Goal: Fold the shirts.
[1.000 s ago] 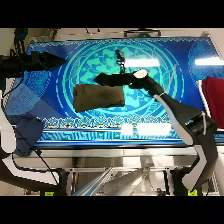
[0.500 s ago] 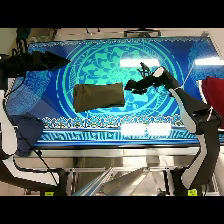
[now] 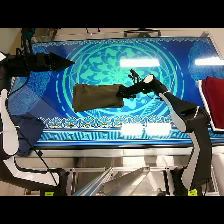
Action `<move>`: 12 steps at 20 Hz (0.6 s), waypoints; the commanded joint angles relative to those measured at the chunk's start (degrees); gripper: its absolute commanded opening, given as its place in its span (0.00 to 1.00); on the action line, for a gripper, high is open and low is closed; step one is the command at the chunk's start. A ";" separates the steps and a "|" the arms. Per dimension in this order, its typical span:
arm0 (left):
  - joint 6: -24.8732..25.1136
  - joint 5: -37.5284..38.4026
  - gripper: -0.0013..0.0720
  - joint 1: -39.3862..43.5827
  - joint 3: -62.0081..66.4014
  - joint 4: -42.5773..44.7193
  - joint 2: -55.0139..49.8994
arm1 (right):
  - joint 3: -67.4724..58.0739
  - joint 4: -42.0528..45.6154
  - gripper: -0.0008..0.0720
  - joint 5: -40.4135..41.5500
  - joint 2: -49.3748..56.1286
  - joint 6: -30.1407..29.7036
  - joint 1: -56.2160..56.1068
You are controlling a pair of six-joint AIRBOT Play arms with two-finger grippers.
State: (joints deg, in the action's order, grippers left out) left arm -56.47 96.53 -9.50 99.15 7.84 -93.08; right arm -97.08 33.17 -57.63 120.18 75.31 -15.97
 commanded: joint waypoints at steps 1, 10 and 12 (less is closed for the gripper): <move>0.09 1.62 0.04 0.07 -0.02 0.00 0.04 | -0.11 -9.46 0.06 -1.01 -0.96 -5.01 -0.46; -0.33 2.51 0.04 0.07 -0.04 -0.04 0.04 | -0.07 13.84 0.06 -17.33 -29.22 8.24 14.78; -0.66 2.54 0.04 0.07 -0.04 -0.04 0.04 | -0.04 17.84 0.06 -21.92 -35.74 9.60 21.05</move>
State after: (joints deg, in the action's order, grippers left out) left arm -56.51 98.85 -9.47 99.13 7.79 -93.08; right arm -97.10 42.30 -71.68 93.54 80.55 -2.22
